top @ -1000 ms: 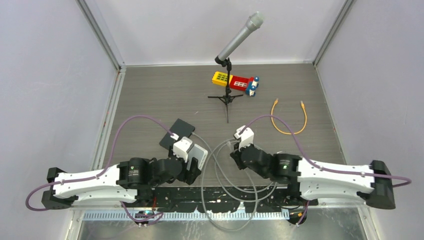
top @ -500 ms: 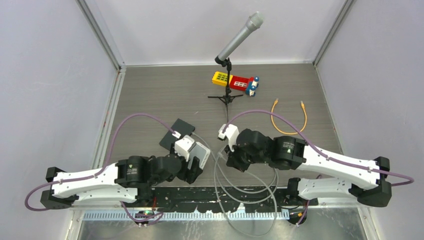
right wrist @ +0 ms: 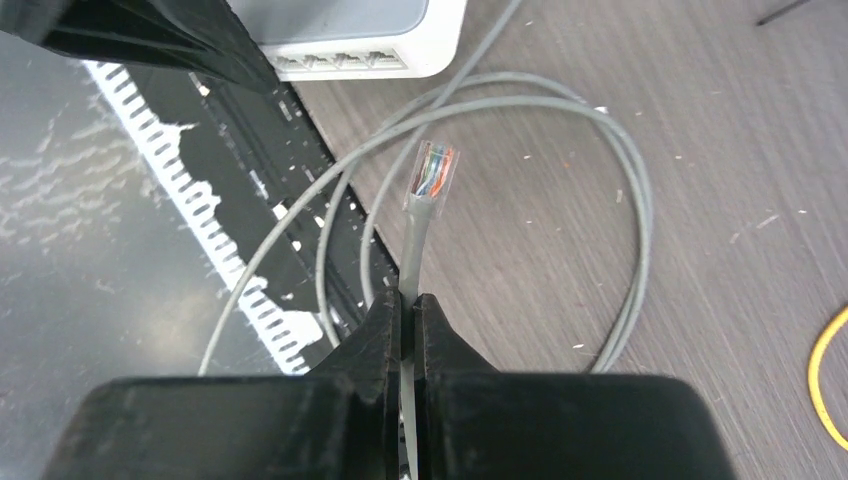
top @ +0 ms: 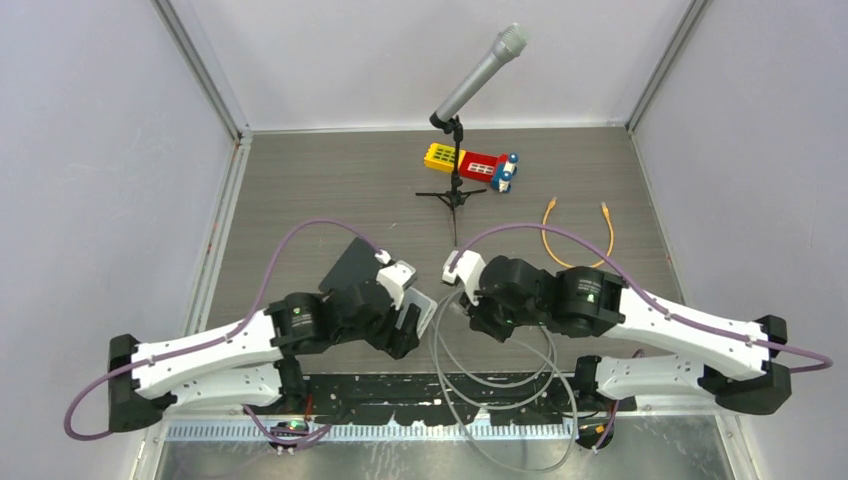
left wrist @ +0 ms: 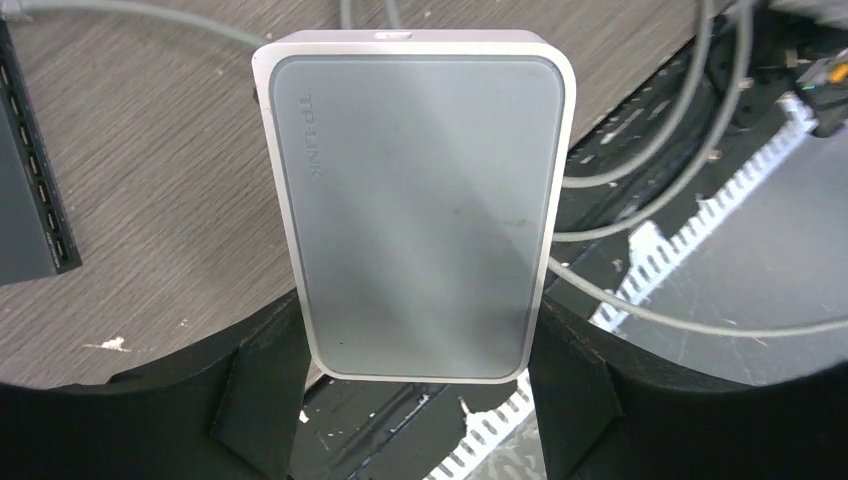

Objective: Insert the plug into the switch port
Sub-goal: Place the switch port at the center of the board.

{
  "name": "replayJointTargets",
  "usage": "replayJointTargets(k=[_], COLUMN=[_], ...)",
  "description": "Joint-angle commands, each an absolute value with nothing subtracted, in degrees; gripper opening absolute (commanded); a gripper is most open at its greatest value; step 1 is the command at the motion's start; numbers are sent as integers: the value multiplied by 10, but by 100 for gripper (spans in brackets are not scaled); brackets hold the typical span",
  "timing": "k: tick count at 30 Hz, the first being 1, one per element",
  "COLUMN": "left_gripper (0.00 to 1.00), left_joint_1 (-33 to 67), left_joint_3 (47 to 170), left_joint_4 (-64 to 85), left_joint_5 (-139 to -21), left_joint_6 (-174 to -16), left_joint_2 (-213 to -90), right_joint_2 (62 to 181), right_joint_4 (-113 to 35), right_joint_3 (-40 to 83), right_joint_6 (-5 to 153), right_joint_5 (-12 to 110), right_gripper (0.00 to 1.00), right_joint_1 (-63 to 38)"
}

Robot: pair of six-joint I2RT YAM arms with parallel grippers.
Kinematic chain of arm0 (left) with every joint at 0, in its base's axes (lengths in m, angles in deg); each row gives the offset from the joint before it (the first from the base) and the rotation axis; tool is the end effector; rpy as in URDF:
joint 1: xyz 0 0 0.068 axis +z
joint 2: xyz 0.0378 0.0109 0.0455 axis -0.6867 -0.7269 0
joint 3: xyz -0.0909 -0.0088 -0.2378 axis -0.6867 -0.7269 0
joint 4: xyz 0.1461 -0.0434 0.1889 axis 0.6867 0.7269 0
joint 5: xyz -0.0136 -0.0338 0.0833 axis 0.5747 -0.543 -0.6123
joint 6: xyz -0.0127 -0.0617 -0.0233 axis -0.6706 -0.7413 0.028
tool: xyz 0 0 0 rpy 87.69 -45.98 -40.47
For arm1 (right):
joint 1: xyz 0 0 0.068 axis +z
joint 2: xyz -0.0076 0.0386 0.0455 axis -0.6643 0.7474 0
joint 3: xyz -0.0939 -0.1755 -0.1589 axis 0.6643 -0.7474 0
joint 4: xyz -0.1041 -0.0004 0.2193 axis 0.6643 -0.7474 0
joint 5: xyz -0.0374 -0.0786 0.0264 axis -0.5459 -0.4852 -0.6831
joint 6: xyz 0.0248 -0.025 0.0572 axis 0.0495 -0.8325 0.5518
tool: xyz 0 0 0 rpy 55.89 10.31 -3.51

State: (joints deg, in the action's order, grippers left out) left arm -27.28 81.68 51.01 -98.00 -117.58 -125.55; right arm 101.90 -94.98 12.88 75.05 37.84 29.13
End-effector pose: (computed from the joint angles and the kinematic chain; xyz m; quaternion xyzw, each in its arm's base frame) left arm 0.0696 -0.1702 0.2566 0.2550 0.8766 -0.2673 0.3083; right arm 0.0691 0.1892 0.3118 -0.4852 0.8076 0.1917 0.2751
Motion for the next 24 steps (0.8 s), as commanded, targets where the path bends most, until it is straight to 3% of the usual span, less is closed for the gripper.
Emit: replayJointTargets(k=[1, 8, 15, 19, 23, 24], left_gripper=[0, 0, 1, 15, 41, 55], left_joint_1=[-220, -198, -222, -240, -260, -269], left_joint_3=[841, 763, 697, 676, 652, 656], left_joint_4=[516, 452, 410, 405, 386, 390], left_joint_5=[-933, -968, -1078, -1133, -1171, -1182], left_joint_6=[-1157, -1228, -1281, -1304, -1335, -1342], left_joint_2=[-1316, -1454, -1436, -1408, -1413, -1419], right_joint_2=[960, 950, 960, 964, 961, 959], right_joint_4=[-898, -834, -809, -801, -797, -797], right_joint_3=[85, 32, 11, 6, 3, 2], right_joint_6=[780, 824, 828, 829, 833, 834], right_joint_5=[305, 300, 315, 320, 327, 329], right_gripper=[1, 0, 0, 0, 0, 0], right_joint_1=[292, 292, 291, 292, 292, 292])
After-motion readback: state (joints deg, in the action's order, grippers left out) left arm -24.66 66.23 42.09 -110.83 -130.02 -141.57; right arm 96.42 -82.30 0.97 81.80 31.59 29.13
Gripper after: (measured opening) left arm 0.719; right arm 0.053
